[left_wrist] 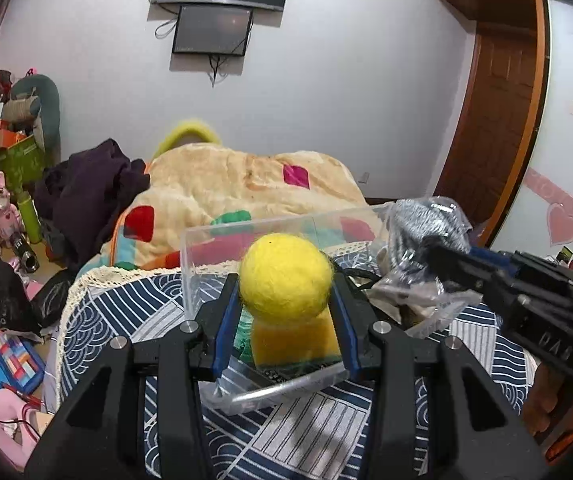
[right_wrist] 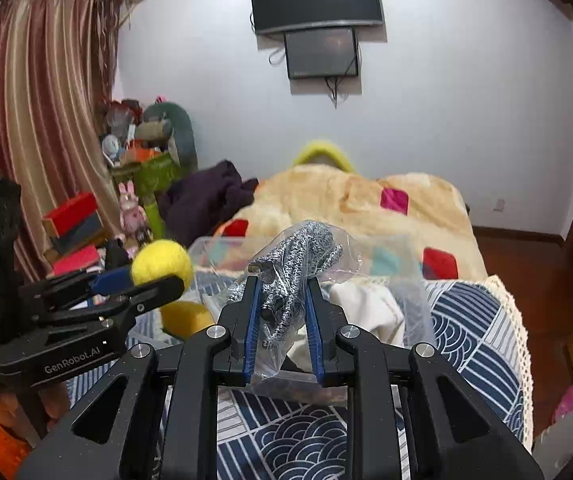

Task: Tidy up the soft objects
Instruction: 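Drop the yellow ball and foil bag into the clear box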

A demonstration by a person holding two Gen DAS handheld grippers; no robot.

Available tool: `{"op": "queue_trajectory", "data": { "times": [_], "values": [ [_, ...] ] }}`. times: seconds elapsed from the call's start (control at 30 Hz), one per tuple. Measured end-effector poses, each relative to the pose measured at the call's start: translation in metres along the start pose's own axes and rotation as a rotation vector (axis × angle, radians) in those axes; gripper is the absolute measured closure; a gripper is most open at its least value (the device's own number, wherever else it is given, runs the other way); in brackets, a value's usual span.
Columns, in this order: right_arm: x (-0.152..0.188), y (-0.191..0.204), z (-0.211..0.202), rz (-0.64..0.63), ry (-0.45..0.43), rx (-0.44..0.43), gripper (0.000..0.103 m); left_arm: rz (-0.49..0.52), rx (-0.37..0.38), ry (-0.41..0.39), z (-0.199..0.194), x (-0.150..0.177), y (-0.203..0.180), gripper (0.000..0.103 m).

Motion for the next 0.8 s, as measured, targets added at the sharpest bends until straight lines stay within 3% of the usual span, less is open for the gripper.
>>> {"op": "queue_trajectory", "data": {
  "times": [0.43, 0.6, 0.8],
  "values": [
    [0.009, -0.001, 0.031, -0.007, 0.116, 0.004, 0.080, -0.065, 0.010, 0.093, 0.048, -0.004, 0.008, 0.059],
    [0.013, -0.002, 0.027, -0.014, 0.132, 0.009, 0.070, -0.067, 0.001, 0.095, 0.043, 0.000, 0.010, 0.046],
    [0.015, -0.003, 0.012, -0.015, 0.112, 0.006, 0.066, -0.042, 0.001, 0.074, 0.025, 0.005, 0.007, 0.044]
  ]
}}
Point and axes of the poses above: each gripper's, at about its wrist camera, not at the fingertips, and z roughly the way its jaws point, y to its left, x to its underside, the point moved 2 cm from there along z, roughly the way its jaws point, and after that the axes turned 13 degrees about y, right-handed, at the moved point
